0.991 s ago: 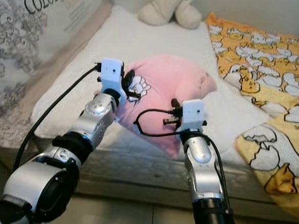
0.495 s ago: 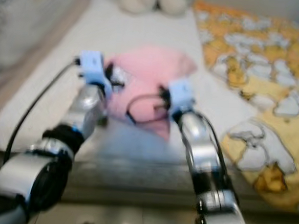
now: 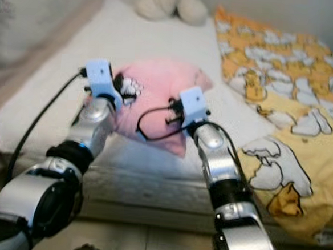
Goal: Clean up the room
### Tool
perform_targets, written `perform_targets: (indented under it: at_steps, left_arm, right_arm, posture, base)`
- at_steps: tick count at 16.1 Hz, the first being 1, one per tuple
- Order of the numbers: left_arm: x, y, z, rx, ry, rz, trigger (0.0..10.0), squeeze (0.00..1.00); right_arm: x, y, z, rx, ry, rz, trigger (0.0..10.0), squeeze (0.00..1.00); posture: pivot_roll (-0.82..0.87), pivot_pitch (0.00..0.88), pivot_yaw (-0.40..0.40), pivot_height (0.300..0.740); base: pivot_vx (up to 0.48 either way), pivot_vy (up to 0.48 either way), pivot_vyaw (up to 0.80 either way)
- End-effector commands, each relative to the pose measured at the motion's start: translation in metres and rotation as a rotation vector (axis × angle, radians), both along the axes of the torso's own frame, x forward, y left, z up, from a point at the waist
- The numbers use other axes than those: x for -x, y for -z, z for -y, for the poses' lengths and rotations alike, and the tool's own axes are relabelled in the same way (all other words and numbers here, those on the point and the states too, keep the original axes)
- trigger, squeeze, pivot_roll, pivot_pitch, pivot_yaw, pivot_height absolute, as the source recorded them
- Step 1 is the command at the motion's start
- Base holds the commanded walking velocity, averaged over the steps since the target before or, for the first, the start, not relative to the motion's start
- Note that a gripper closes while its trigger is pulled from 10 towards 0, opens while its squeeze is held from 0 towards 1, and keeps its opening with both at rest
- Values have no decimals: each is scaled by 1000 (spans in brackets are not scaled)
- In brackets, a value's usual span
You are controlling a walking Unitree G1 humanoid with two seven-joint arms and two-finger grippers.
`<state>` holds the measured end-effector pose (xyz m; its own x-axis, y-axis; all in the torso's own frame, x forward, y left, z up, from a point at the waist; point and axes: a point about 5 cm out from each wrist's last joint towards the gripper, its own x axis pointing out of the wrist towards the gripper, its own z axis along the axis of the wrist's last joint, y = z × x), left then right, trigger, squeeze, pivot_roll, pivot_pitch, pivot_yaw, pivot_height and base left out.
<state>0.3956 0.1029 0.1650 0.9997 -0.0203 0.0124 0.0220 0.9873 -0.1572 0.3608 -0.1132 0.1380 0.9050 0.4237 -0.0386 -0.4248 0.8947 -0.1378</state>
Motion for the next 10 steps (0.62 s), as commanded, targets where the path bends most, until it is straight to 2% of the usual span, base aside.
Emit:
perform_targets:
  at_steps: [1, 5, 7, 10]
  left_arm:
    - [-2, -19, 2, -24, 17, 97, 10000, 0]
    - [-1, -18, 9, -67, 57, 97, 10000, 0]
    - [-1, -16, 13, -83, 80, 85, 10000, 0]
    - [-1, -14, 17, -92, 102, 71, 10000, 0]
  right_arm:
    - [2, 0, 14, -46, 70, 22, 10000, 0]
    - [12, 10, 17, -75, 103, 21, 10000, 0]
    - [16, 15, 19, -79, 120, 13, 10000, 0]
    - [20, 17, 24, -93, 147, 14, 10000, 0]
  posture:
    - [28, 0, -58, 740]
    - [11, 0, -44, 740]
    - [0, 0, -33, 740]
    - [-7, 0, -27, 740]
  base:
    - [0, 480, 0]
    - [0, 454, 0]
    - [368, 306, 0]
    - [441, 0, 0]
